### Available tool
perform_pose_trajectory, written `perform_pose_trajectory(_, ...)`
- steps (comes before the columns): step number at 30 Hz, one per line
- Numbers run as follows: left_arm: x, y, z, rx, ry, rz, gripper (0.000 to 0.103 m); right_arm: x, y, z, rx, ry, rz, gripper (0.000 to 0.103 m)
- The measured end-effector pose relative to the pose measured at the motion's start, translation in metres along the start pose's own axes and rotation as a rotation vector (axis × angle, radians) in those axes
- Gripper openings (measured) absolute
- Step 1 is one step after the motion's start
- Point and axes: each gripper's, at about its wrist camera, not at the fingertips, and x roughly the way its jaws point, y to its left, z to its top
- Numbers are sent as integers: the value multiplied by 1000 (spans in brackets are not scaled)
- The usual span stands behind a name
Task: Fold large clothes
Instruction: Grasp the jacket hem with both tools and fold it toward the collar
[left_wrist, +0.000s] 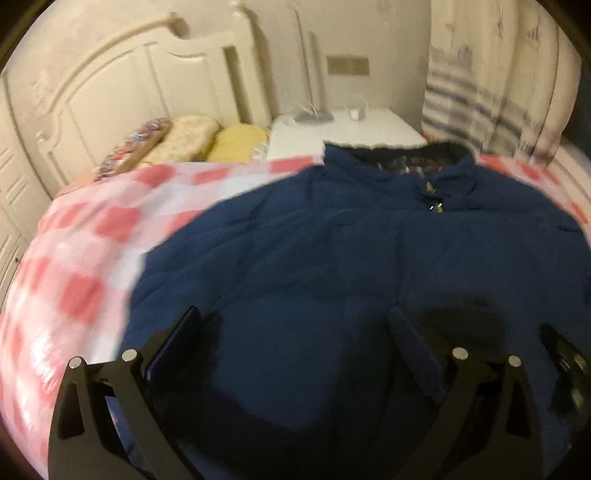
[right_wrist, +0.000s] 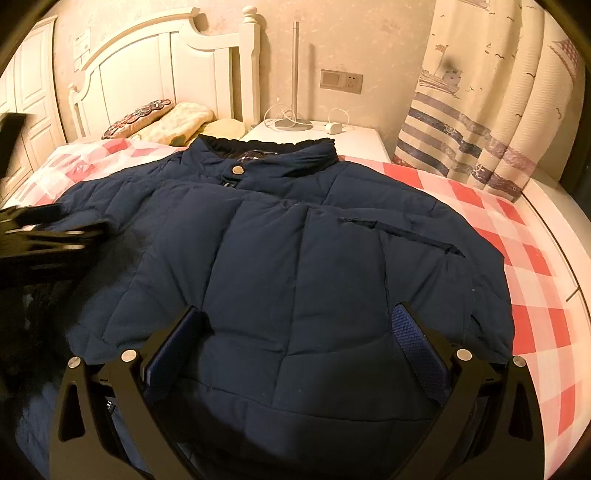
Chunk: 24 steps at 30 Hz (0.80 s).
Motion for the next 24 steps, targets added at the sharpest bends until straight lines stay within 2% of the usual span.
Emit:
perform_pose_trajectory(1,-14,6,-7,-4,-30,-6,101,0,1,0,0,1,1,99)
perform_pose_trajectory(3,-30,17,-24,1,-68,30,101,1,0,0,1,1,1,99)
perform_pose_trajectory(5,-18,25,-40,18,-30,83,101,0,1,0,-1,2,-1,99)
perform_pose_trajectory(6,-5,31,-48,1,9,40,101,0,1,0,-3,0,0,99)
perform_pose_trajectory(7,-4,39,-47,-36,20,-1,101,0,1,-1,-3,0,-2,99)
perform_pose_trajectory(8,-5,42,-46,-45,22,-2,101,-1,2,-1,-8,-3,-11,99)
perform_pose_trajectory(12,-6,32,-49,15,3,69,101,0,3,-2,-16,-5,-29,99)
perform_pose_trajectory(16,-6,39,-51,-14,10,35,101,1,5,-1,-23,-1,-40,99)
perform_pose_trajectory(19,-6,41,-51,-16,9,33,101,-2,-1,0,6,18,-17,98)
perform_pose_trajectory(20,-4,39,-49,-15,10,34,101,-10,-2,-1,29,-1,-39,98)
perform_pose_trajectory(21,-5,39,-49,-17,10,32,101,-27,-4,-4,61,-65,-70,98)
perform_pose_trajectory(23,-5,40,-49,-20,9,28,101,-51,-2,-11,83,-157,-65,98)
perform_pose_trajectory(24,-5,39,-49,-19,10,29,101,-55,-1,-13,76,-165,-67,98)
